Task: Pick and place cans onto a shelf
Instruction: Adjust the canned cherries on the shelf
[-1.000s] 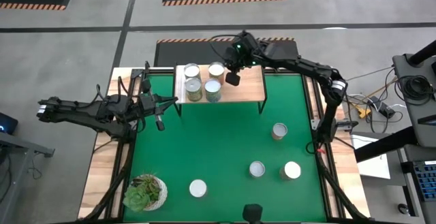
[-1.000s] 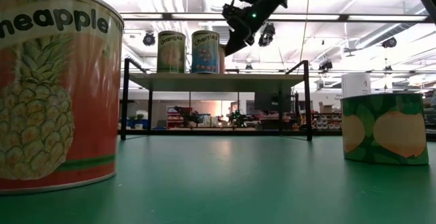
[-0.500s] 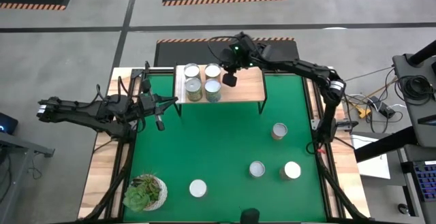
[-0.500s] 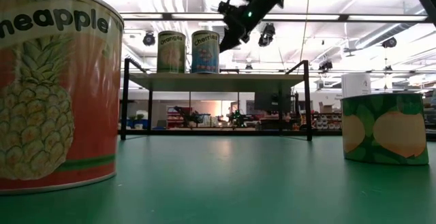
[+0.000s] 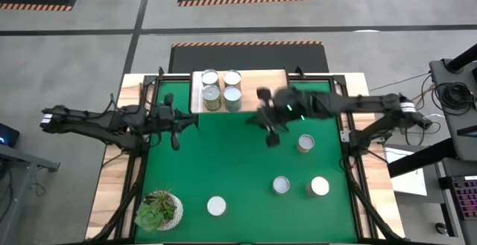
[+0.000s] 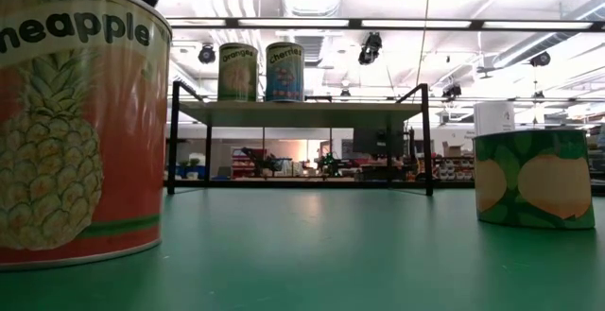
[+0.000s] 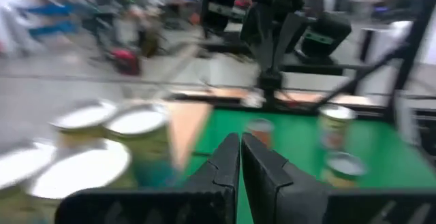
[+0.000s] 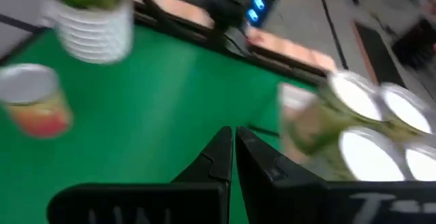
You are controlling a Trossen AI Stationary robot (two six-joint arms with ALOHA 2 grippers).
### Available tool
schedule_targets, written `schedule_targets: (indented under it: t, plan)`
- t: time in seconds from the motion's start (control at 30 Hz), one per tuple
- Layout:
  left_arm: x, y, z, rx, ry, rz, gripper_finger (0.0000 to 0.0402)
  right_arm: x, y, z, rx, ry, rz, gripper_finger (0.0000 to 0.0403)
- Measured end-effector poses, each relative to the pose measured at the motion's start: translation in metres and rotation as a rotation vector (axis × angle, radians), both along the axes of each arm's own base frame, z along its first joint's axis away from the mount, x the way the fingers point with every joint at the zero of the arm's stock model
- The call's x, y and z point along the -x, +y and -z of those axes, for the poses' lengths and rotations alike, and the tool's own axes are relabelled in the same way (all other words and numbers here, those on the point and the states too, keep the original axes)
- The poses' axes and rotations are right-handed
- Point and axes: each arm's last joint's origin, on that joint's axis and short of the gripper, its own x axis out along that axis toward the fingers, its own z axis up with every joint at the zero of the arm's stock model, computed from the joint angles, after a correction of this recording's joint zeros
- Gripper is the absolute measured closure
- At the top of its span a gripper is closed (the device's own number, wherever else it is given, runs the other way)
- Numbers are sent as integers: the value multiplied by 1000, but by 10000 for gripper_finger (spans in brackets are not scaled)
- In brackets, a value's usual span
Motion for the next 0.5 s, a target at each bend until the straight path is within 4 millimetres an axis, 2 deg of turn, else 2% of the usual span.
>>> schedule_targets:
  t: [0.13, 0.23, 0.4, 0.5]
  plan:
    - [-13, -5, 11, 104, 57, 83, 402, 13, 36, 35, -17, -11, -53, 394]
    - [-24, -9, 20, 145, 106, 86, 402, 22, 50, 60, 17, -23, 4, 394]
    - [-37, -11, 32, 163, 165, 74, 402, 27, 41, 95, 133, 14, 200, 394]
    - [-43, -11, 34, 162, 179, 69, 402, 25, 27, 100, 166, 9, 275, 394]
